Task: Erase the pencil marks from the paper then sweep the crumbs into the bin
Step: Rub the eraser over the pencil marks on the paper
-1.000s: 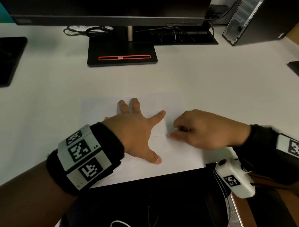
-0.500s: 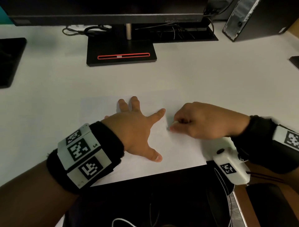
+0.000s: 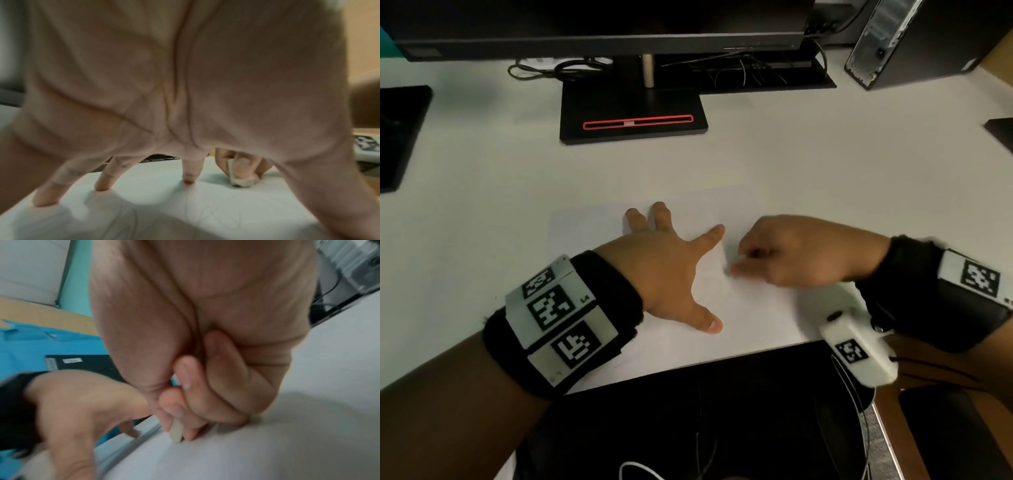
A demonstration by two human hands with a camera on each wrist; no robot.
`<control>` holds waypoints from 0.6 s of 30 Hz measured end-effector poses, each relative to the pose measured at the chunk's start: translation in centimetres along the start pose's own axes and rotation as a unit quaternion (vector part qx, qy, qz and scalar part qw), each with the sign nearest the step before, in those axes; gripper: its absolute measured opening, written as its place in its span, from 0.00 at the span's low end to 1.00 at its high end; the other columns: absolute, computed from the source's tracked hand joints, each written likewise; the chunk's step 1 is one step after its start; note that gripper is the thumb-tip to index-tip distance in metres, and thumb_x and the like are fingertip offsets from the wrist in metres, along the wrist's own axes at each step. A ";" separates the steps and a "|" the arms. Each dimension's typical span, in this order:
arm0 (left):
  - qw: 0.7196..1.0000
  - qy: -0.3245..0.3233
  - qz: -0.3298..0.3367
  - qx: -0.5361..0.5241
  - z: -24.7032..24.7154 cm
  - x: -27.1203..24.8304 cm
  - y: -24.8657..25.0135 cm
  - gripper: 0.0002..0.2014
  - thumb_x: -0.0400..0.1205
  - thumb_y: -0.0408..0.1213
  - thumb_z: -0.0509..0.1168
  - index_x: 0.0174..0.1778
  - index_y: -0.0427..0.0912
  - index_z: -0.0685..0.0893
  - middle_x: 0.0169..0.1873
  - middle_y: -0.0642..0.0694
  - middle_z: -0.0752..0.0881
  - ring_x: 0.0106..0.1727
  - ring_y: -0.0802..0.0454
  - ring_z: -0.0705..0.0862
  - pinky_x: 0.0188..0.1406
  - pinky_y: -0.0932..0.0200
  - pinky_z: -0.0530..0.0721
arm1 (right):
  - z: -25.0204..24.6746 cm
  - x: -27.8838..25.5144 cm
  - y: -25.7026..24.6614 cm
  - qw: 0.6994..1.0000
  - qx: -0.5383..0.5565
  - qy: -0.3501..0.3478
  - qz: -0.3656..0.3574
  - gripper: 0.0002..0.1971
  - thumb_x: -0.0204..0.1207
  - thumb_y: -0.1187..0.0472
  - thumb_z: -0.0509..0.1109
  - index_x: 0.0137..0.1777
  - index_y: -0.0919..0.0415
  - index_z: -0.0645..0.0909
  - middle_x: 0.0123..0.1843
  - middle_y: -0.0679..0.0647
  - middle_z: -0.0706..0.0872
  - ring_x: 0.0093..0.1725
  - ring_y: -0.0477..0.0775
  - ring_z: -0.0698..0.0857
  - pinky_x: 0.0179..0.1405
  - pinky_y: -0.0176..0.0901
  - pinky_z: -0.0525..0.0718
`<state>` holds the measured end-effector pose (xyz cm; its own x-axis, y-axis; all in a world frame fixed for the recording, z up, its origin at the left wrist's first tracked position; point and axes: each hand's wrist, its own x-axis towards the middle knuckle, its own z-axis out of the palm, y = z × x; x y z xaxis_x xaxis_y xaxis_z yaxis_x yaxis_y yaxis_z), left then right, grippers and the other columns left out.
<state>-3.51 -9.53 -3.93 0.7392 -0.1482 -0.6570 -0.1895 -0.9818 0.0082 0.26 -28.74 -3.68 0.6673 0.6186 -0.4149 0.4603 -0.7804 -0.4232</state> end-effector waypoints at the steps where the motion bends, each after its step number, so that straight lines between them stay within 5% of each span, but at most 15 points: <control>1: 1.000 0.000 -0.005 0.000 -0.3 0.1 -0.1 0.63 0.63 0.80 0.68 0.78 0.75 0.25 0.83 0.32 0.29 0.82 0.19 0.34 0.75 0.28 0.70 | -0.5 0.3 0.3 1.000 0.005 0.018 0.011 0.25 0.84 0.46 0.67 0.30 0.63 0.73 0.26 0.51 0.72 0.25 0.48 0.69 0.29 0.44 0.71; 6: 1.000 0.002 -0.006 0.006 -0.9 0.6 -0.2 0.63 0.62 0.80 0.67 0.78 0.75 0.25 0.83 0.31 0.30 0.82 0.19 0.37 0.74 0.29 0.71 | 0.5 0.4 -0.6 1.000 -0.004 -0.022 -0.005 0.24 0.85 0.46 0.66 0.32 0.61 0.74 0.26 0.51 0.74 0.26 0.49 0.71 0.32 0.45 0.74; 11: 1.000 0.000 -0.010 -0.001 -0.8 0.5 -0.2 0.63 0.63 0.80 0.67 0.78 0.74 0.25 0.83 0.31 0.29 0.82 0.18 0.36 0.75 0.28 0.69 | -0.6 0.6 0.1 1.000 -0.013 0.021 0.013 0.24 0.85 0.47 0.66 0.32 0.63 0.74 0.27 0.52 0.75 0.27 0.51 0.72 0.31 0.47 0.73; 15: 1.000 0.001 -0.009 0.004 -0.8 0.7 -0.2 0.63 0.63 0.81 0.66 0.78 0.74 0.24 0.83 0.30 0.30 0.82 0.18 0.37 0.74 0.28 0.71 | 0.7 -0.2 -0.5 0.999 -0.012 -0.033 -0.014 0.25 0.85 0.44 0.65 0.32 0.62 0.75 0.26 0.50 0.75 0.27 0.50 0.73 0.34 0.49 0.77; 18: 1.000 0.001 -0.009 0.006 -0.8 0.7 -0.2 0.63 0.62 0.81 0.67 0.78 0.74 0.24 0.83 0.31 0.30 0.82 0.18 0.37 0.74 0.28 0.71 | -0.3 -0.2 0.7 1.000 -0.010 0.010 0.018 0.25 0.84 0.45 0.66 0.32 0.63 0.74 0.27 0.51 0.75 0.28 0.51 0.72 0.34 0.52 0.76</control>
<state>-2.46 -9.53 -3.75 0.7441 -0.1300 -0.6553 -0.1839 -0.9828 -0.0138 0.65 -29.44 -3.70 0.6949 0.5881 -0.4139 0.4473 -0.8041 -0.3915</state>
